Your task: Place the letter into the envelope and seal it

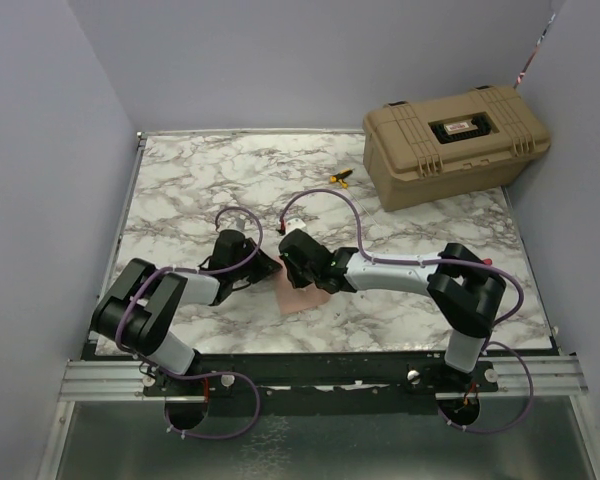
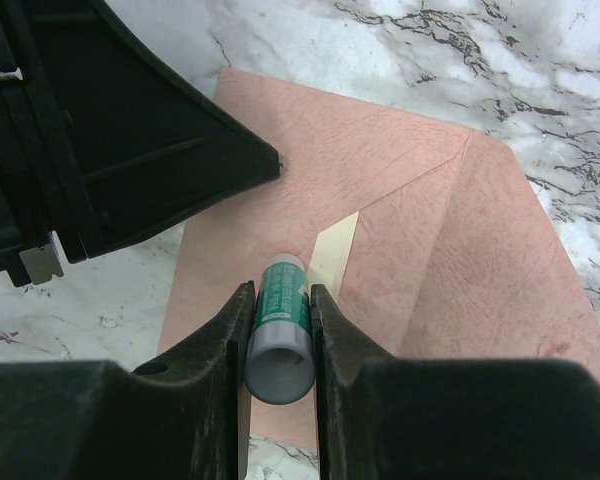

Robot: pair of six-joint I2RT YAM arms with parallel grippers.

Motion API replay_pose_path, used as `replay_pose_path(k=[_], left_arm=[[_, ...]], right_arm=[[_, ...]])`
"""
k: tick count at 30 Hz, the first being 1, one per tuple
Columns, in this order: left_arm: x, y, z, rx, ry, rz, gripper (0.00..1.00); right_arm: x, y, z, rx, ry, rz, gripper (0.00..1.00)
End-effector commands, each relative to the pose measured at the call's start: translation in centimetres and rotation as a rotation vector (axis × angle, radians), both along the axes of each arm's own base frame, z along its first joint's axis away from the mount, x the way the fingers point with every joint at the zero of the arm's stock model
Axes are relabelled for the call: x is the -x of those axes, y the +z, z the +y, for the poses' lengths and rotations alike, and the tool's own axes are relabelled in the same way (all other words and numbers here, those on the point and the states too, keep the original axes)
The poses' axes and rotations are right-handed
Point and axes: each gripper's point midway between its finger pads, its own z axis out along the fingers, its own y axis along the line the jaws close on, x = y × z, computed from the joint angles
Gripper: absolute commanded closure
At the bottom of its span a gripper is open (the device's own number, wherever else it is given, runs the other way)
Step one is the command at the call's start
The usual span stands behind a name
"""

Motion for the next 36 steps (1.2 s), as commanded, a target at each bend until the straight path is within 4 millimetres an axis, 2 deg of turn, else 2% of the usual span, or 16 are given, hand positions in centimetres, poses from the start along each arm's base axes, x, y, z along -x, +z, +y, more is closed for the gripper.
replay_pose_path(k=[1, 7, 16, 21, 29, 36], left_arm=[[1.5, -2.0, 0.6, -0.034, -0.024, 0.048, 1.00], [3.6, -4.7, 2.0, -0.074, 0.017, 0.146, 1.00], [4.0, -5.8, 2.5, -0.093, 0.041, 0.183, 1.00], [4.2, -6.7, 3.1, -0.133, 0.057, 0.207, 1.00], [4.7, -7.8, 3.9, -0.158, 0.093, 0.239, 1.00], [4.7, -8.0, 4.1, -0.164, 0.101, 0.243, 1.00]], right_arm=[[-0.2, 1.2, 0.8, -0.029, 0.017, -0.033, 1.00], [-1.1, 0.8, 1.4, -0.014, -0.020, -0.035, 0.99], [-0.9, -2.1, 0.7, 0.059, -0.066, 0.016, 0.99], [1.2, -2.0, -0.2, 0.092, -0.007, 0.090, 0.99], [4.8, -3.9, -1.8, 0.146, 0.073, 0.171, 1.00], [5.5, -3.7, -2.9, 0.170, 0.080, 0.166, 0.99]])
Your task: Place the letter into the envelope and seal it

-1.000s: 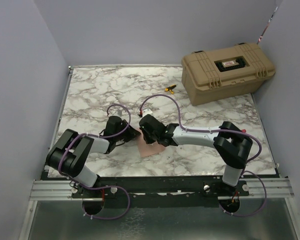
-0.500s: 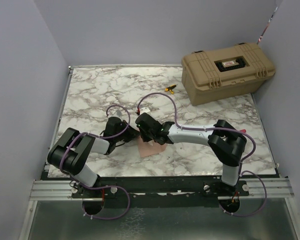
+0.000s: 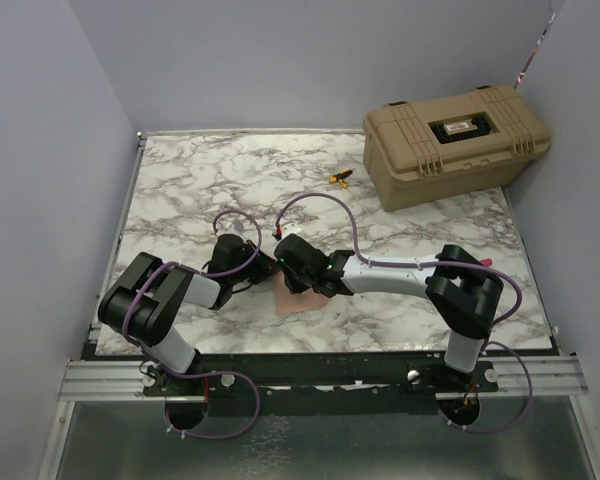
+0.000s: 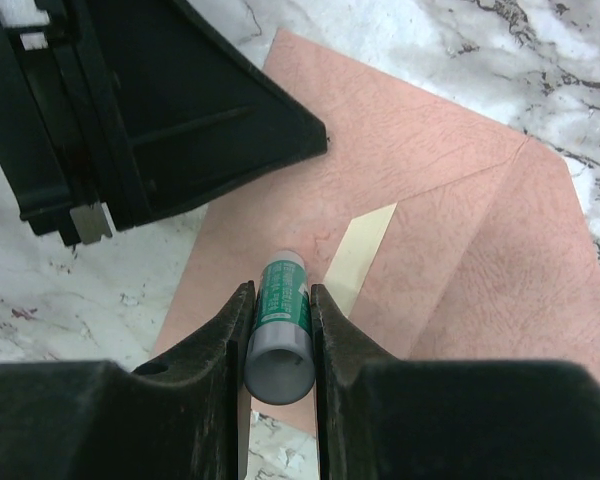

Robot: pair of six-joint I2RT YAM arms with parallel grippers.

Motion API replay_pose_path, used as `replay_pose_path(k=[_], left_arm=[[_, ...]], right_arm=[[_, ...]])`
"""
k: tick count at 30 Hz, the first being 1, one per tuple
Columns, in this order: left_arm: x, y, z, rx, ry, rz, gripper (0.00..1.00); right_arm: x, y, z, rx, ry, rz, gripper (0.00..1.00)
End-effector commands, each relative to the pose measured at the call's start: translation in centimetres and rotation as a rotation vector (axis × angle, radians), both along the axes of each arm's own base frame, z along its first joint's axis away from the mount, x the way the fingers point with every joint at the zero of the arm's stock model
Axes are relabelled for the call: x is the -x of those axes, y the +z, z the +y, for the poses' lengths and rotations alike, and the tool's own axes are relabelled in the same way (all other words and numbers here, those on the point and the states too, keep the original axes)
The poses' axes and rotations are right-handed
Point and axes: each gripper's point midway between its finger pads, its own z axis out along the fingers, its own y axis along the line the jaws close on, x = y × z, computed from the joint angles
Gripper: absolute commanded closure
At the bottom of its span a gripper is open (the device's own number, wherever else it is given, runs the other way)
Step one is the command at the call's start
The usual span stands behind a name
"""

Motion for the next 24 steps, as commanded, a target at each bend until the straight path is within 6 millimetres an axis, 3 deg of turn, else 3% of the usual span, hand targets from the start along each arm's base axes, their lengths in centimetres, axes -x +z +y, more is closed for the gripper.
replay_pose_path(k=[1, 7, 16, 20, 24], left_arm=[[4.8, -7.2, 4.1, -0.219, 0.050, 0.243, 1.00], [4.9, -7.0, 4.1, -0.212, 0.052, 0.239, 1.00], [5.1, -6.9, 3.5, -0.187, 0.021, 0.235, 1.00], [4.6, -6.5, 3.1, -0.170, 0.020, 0.224, 1.00], [4.4, -6.5, 2.9, -0.166, 0.017, 0.225, 1.00]], right_arm=[[3.9, -3.0, -3.8, 0.158, 0.050, 0.119, 1.00], [2.2, -3.1, -3.5, 0.175, -0.029, 0.077, 1.00], [-2.8, -2.2, -2.8, 0.109, -0.109, 0.020, 1.00], [-3.7, -2.6, -2.2, 0.132, -0.123, 0.021, 1.00], [-3.4, -2.6, -1.9, 0.129, -0.156, 0.061, 1.00]])
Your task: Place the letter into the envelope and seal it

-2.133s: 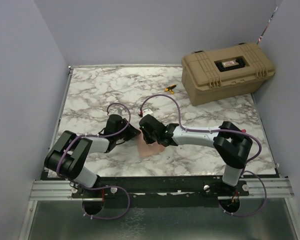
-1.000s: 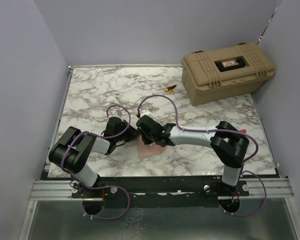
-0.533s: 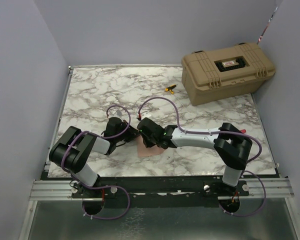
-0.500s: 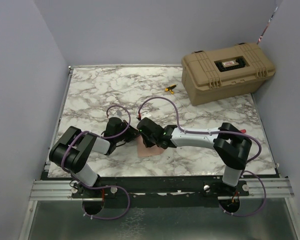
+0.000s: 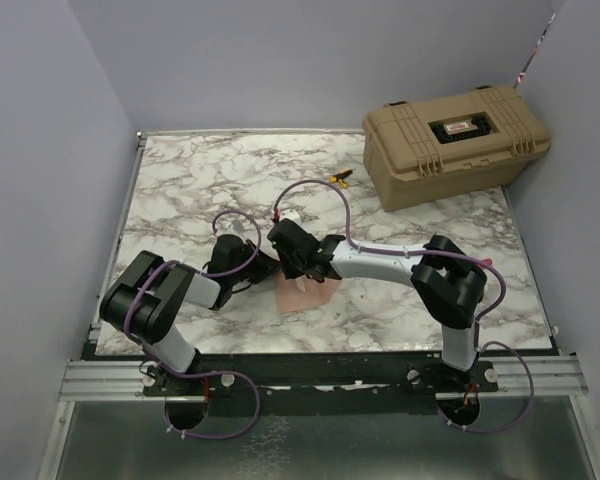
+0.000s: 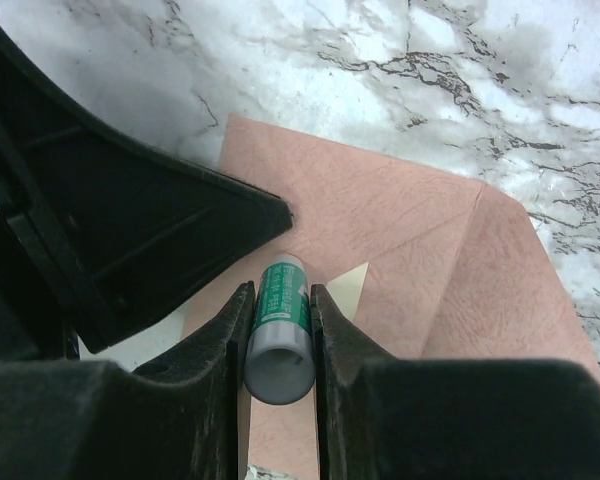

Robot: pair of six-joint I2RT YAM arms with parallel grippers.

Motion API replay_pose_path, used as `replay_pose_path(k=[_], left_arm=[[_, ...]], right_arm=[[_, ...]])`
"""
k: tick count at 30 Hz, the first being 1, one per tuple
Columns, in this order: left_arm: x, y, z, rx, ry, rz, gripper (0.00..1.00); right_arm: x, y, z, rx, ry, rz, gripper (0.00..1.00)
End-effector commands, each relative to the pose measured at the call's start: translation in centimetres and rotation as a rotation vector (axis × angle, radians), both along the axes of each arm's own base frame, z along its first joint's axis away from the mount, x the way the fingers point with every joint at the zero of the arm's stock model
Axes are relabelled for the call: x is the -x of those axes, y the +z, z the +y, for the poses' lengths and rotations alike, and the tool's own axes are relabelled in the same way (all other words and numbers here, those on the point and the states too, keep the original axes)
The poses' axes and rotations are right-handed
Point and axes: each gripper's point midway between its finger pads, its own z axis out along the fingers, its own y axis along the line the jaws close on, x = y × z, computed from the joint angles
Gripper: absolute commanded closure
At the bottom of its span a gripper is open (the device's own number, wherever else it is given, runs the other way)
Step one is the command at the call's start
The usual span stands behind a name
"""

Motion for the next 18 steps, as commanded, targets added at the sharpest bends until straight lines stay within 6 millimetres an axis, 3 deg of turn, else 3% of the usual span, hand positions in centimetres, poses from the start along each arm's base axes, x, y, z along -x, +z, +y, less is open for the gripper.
replay_pose_path(k=[1, 11, 18], left_arm=[[4.5, -6.6, 3.0, -0.177, 0.016, 0.238, 1.00], [4.6, -7.1, 3.7, -0.195, 0.063, 0.256, 1.00], [4.7, -7.5, 3.9, -0.201, 0.069, 0.266, 1.00]], right_arm=[[0.7, -2.9, -2.3, 0.113, -0.058, 0.070, 0.99], [6.1, -4.1, -3.9, 0.143, -0.009, 0.178, 1.00], [7.8, -4.3, -4.6, 0.150, -0.021, 0.213, 1.00]])
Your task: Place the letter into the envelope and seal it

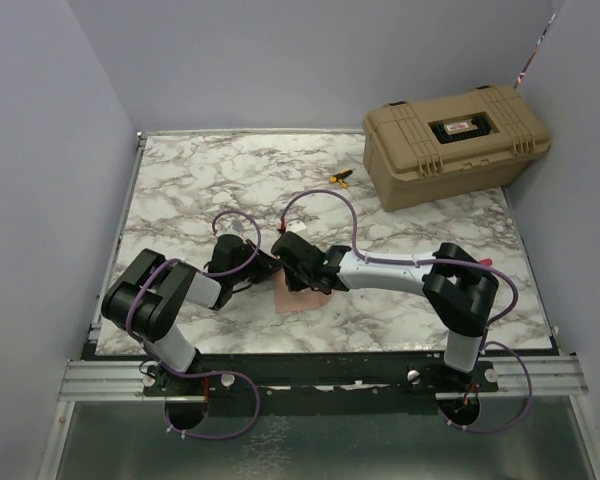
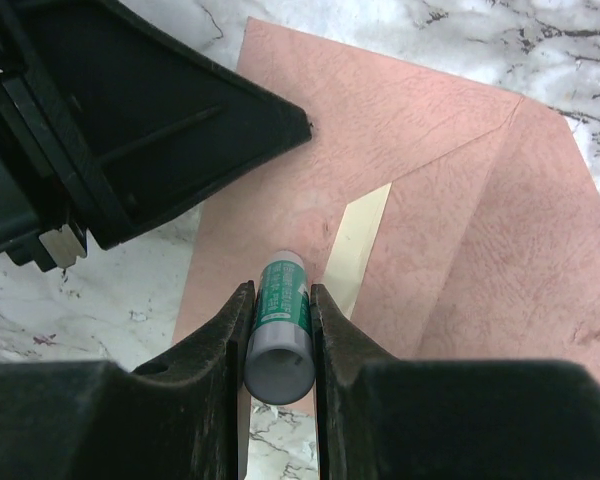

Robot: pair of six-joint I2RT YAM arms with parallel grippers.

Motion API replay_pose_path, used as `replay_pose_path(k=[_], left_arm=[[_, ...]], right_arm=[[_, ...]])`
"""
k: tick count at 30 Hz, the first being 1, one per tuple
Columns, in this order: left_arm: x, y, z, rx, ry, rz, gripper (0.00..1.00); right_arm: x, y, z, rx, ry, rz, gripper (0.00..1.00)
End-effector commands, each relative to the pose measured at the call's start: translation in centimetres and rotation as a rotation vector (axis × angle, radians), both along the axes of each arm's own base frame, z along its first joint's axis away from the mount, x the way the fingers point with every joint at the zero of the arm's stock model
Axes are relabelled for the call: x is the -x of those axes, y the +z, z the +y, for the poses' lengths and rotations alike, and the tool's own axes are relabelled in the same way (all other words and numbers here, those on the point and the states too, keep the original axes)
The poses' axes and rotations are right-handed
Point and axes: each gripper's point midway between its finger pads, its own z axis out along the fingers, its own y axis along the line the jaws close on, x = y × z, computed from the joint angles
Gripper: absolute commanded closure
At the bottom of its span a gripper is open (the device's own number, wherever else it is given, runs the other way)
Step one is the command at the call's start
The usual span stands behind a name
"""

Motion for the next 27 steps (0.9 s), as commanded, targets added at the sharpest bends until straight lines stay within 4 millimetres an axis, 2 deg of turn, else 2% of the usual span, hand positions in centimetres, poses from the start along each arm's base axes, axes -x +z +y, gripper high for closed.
replay_pose_path(k=[1, 6, 11, 14, 21, 27], left_arm=[[4.8, -7.4, 4.0, -0.220, 0.047, 0.251, 1.00], [4.8, -7.4, 3.9, -0.215, 0.042, 0.253, 1.00], [4.7, -7.3, 3.7, -0.210, 0.036, 0.254, 1.00], [4.5, -7.3, 3.6, -0.207, 0.035, 0.256, 1.00], [4.5, -7.4, 3.4, -0.217, 0.016, 0.263, 1.00], [4.5, -7.5, 3.5, -0.222, 0.018, 0.266, 1.00]], right_arm=[[4.0, -3.9, -4.4, 0.183, -0.001, 0.150, 1.00], [2.4, -3.9, -4.4, 0.158, -0.058, 0.128, 0.99], [-0.6, -3.5, -5.4, 0.155, -0.155, 0.087, 0.99], [-1.8, -3.0, -4.9, 0.129, -0.135, 0.075, 0.99], [-3.3, -3.4, -3.5, 0.125, -0.103, 0.060, 0.99], [-4.6, -3.7, -3.1, 0.144, -0.123, 0.044, 0.99]])
